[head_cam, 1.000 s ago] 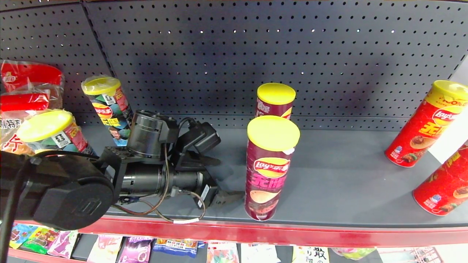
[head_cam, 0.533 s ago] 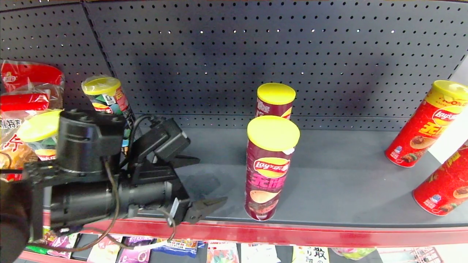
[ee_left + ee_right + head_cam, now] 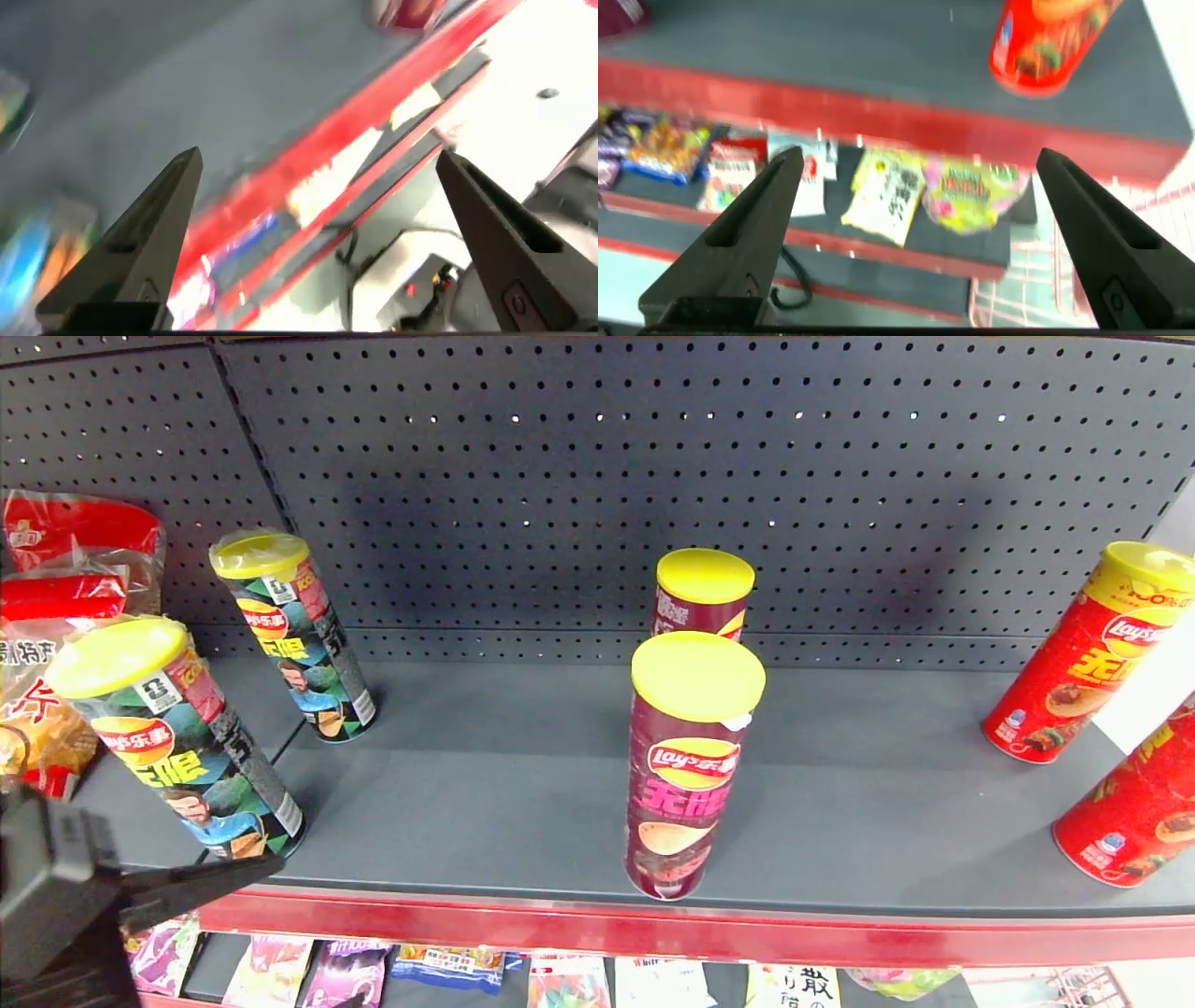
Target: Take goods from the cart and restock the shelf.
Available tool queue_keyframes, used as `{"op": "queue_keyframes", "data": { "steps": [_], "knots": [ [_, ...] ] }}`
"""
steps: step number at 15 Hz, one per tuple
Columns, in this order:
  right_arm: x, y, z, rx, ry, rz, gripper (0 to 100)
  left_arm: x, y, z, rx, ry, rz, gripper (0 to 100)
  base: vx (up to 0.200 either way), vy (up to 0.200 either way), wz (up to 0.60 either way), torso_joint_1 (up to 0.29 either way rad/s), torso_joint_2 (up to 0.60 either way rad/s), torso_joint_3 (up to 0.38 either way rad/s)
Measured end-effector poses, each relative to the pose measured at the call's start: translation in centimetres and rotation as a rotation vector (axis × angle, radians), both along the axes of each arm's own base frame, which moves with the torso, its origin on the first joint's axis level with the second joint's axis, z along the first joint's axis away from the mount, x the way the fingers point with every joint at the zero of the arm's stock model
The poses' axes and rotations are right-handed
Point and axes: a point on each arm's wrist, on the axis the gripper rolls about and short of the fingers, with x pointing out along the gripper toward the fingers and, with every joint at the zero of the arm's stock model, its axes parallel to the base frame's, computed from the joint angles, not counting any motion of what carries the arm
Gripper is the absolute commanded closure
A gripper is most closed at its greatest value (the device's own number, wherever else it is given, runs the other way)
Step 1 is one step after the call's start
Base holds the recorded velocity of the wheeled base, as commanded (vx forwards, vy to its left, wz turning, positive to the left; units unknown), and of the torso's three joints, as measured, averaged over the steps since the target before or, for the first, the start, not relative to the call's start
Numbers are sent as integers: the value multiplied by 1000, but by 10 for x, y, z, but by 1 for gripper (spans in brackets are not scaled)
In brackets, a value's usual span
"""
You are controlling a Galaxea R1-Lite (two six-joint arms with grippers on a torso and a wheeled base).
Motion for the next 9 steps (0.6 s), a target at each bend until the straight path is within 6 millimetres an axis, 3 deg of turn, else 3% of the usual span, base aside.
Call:
{"op": "queue_keyframes", "data": {
  "steps": [5, 9],
  "knots": [
    [-5, -2, -12, -9, 6, -80, 0, -64, 54, -23, -12, 58, 212, 0, 0, 0, 0, 0, 0, 0],
    [-5, -2, -14, 11, 5, -95, 0, -90, 65, -38, -42, 46, 421, 0, 0, 0, 0, 0, 0, 0]
  ]
}}
